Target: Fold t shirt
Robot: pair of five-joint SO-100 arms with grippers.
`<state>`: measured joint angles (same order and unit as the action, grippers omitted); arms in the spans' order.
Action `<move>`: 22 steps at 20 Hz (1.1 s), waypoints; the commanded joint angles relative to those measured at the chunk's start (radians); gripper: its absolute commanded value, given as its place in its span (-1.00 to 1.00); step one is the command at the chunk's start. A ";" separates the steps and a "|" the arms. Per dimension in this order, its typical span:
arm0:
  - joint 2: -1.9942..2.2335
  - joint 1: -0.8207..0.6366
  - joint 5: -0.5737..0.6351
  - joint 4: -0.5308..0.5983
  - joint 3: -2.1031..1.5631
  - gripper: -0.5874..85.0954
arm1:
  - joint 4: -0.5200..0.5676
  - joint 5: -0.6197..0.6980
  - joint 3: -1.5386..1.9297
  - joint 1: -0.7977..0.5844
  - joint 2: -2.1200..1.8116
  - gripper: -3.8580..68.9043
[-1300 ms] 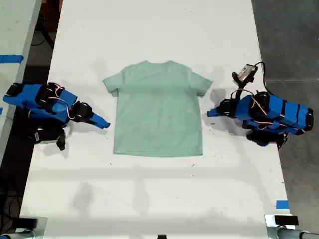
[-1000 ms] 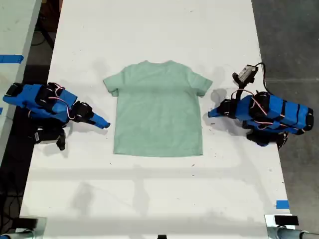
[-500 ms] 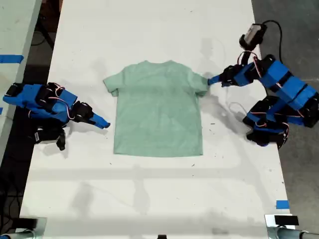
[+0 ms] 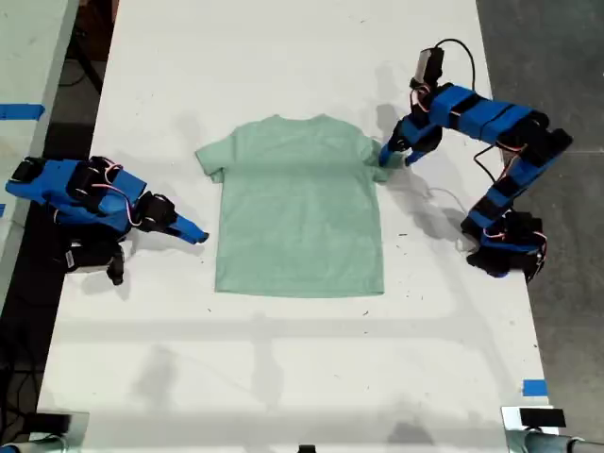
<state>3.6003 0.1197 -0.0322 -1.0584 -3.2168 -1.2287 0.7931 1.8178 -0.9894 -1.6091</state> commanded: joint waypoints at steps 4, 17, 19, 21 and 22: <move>0.005 0.011 -0.011 0.005 -0.008 -0.75 | 0.103 0.017 -0.063 -0.021 0.121 -0.87; 0.005 0.011 -0.011 0.005 -0.008 -0.75 | 0.020 0.089 -0.410 0.388 -0.060 -0.86; 0.005 0.011 -0.011 0.005 -0.008 -0.75 | 0.081 0.114 -0.423 0.476 0.014 -0.86; 0.005 0.011 -0.011 0.005 -0.008 -0.75 | 0.098 0.132 -0.480 0.537 0.144 -0.86; 0.005 0.011 -0.011 0.005 -0.008 -0.75 | 0.101 0.135 -0.514 0.561 0.216 -0.86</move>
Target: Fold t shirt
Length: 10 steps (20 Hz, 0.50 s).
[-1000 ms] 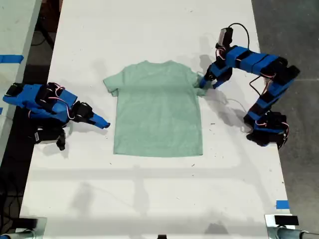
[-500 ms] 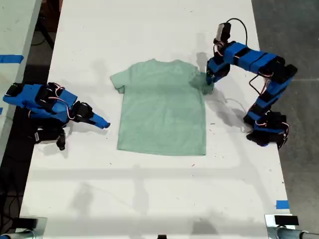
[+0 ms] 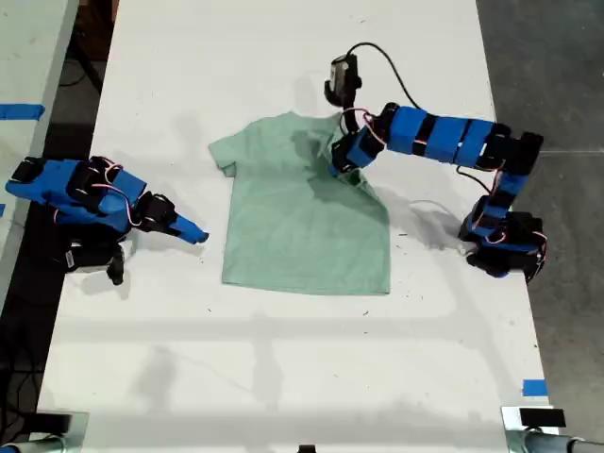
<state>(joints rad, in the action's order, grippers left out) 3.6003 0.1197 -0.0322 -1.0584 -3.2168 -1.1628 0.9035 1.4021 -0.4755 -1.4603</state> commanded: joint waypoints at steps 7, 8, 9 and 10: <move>0.005 0.011 -0.011 0.005 -0.008 -0.75 | -0.143 0.063 -0.330 0.124 0.192 0.23; 0.005 0.011 -0.011 0.005 -0.008 -0.75 | -0.179 0.061 -0.330 0.110 0.127 0.10; 0.005 0.011 -0.011 0.005 -0.008 -0.75 | -0.224 0.058 -0.334 0.089 0.052 -0.01; 0.005 0.011 -0.011 0.005 -0.008 -0.75 | -0.273 0.061 -0.337 0.063 -0.034 -0.09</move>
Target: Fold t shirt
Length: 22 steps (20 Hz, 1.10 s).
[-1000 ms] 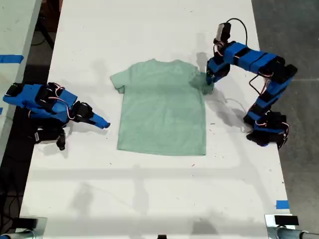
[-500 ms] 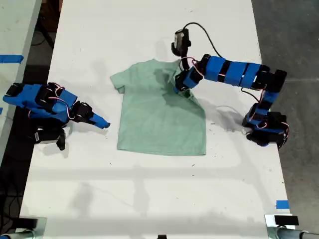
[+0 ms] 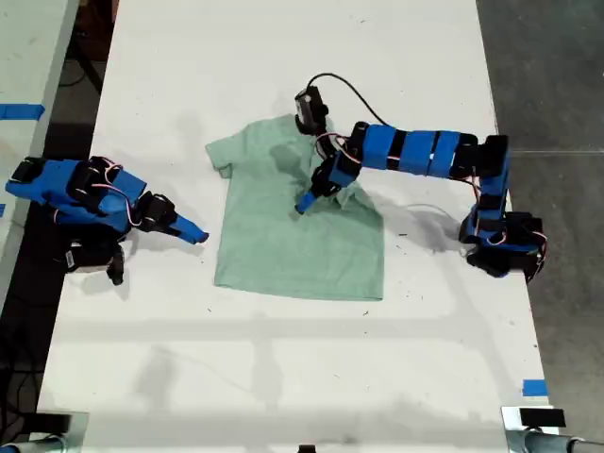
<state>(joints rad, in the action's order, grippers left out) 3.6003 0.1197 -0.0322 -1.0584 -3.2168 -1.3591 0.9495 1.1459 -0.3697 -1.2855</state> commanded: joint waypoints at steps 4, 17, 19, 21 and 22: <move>0.005 0.011 -0.011 0.005 -0.008 -0.75 | -0.279 -0.020 -0.040 -0.207 -0.640 -0.83; 0.005 0.011 -0.011 0.005 -0.008 -0.75 | -0.009 -0.434 1.686 0.133 -2.226 -0.83; 0.005 0.011 -0.011 0.005 -0.008 -0.75 | 0.034 -0.497 1.862 0.140 -2.226 -0.83; 0.005 0.011 -0.011 0.005 -0.008 -0.75 | 0.057 -0.569 1.947 0.094 -2.226 -0.83; 0.005 0.011 -0.011 0.005 -0.008 -0.75 | 0.031 -0.598 1.931 0.120 -2.226 -0.83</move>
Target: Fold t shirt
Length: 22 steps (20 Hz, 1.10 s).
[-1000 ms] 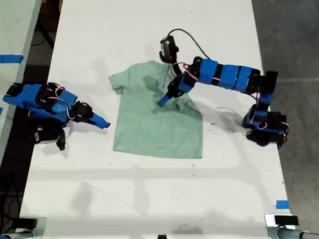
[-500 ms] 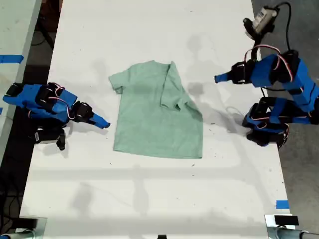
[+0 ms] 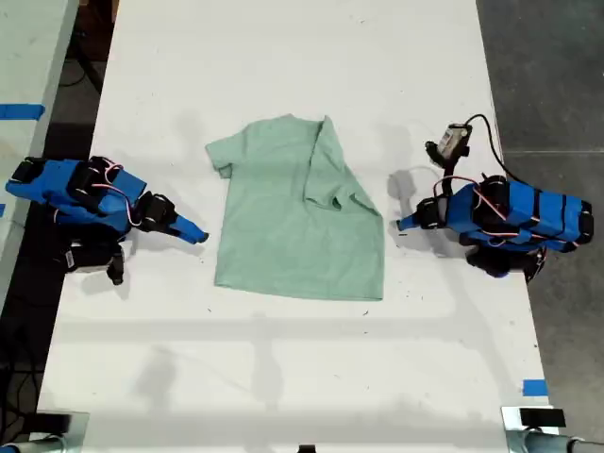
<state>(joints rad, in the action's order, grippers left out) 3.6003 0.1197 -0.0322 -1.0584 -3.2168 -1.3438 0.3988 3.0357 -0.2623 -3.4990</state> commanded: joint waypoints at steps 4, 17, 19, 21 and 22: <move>0.005 0.011 -0.011 0.005 -0.008 -0.75 | 0.014 -0.067 0.051 0.021 -0.012 -0.83; 0.005 0.011 -0.011 0.005 -0.008 -0.75 | 0.012 -0.069 0.048 0.041 -0.012 -0.84; 0.005 0.011 -0.011 0.005 -0.008 -0.75 | 0.012 -0.069 0.048 0.041 -0.012 -0.84; 0.005 0.011 -0.011 0.005 -0.008 -0.75 | 0.011 -0.072 0.048 0.041 -0.012 -0.84; 0.005 0.011 -0.011 0.005 -0.008 -0.75 | 0.011 -0.071 0.048 0.041 -0.012 -0.84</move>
<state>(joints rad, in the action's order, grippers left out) 3.6003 0.1197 -0.0322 -1.0584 -3.2168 -1.3438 0.3421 3.0403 -0.2316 -3.5005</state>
